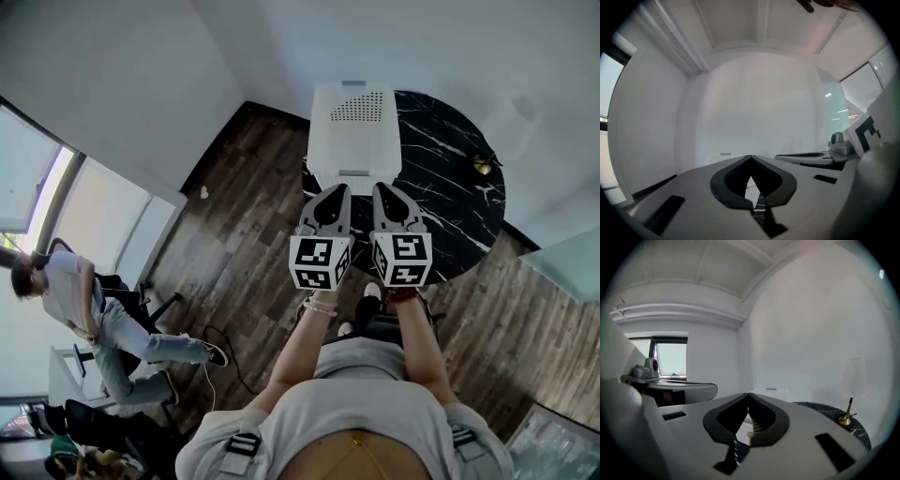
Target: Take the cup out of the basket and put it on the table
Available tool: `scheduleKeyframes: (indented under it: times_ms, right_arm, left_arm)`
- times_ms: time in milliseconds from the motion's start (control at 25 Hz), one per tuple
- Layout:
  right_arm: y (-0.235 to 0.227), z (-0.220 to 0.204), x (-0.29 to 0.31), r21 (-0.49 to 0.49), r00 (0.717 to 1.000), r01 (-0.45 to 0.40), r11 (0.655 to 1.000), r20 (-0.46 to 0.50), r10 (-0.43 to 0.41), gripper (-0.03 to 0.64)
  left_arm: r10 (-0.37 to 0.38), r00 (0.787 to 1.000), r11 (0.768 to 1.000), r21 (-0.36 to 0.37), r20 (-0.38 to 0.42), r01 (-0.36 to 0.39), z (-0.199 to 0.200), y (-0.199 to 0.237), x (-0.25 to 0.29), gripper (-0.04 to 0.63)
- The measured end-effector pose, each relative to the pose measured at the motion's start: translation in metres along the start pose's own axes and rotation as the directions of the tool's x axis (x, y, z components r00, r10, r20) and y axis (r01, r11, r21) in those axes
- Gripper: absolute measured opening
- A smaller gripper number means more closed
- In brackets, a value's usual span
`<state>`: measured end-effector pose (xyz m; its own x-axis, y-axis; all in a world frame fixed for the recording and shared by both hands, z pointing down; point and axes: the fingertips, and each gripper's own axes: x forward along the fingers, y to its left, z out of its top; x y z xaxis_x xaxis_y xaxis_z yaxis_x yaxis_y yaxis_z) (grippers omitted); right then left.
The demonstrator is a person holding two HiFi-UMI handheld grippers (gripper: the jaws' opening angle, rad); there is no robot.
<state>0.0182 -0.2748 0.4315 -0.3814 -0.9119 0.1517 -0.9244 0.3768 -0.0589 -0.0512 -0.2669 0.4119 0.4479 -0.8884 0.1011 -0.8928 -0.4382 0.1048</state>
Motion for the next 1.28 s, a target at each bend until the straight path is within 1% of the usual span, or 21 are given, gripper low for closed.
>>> scheduleKeyframes:
  times_ms: [440,720,1040,1280]
  right_arm:
    - [-0.033,0.009,0.057,0.004,0.994,-0.113,0.994,-0.011,0.113,0.008]
    - [-0.054,0.01,0.072,0.007,0.989,-0.15,0.989,-0.017,0.15,0.008]
    - [-0.065,0.008,0.085,-0.003,0.984,-0.174,0.985,-0.029,0.174,0.008]
    - [-0.075,0.007,0.095,-0.005,0.986,-0.164,0.986,-0.038,0.164,0.008]
  left_arm:
    - [0.106,0.994,0.994,-0.003,-0.01,-0.106,0.007,0.014,0.056,0.006]
    - [0.152,0.988,0.988,-0.002,-0.021,-0.152,0.007,0.017,0.08,0.006]
    - [0.159,0.987,0.987,0.002,-0.035,-0.159,0.005,0.014,0.099,0.006]
    - [0.145,0.989,0.989,0.003,-0.041,-0.145,0.006,0.018,0.114,0.006]
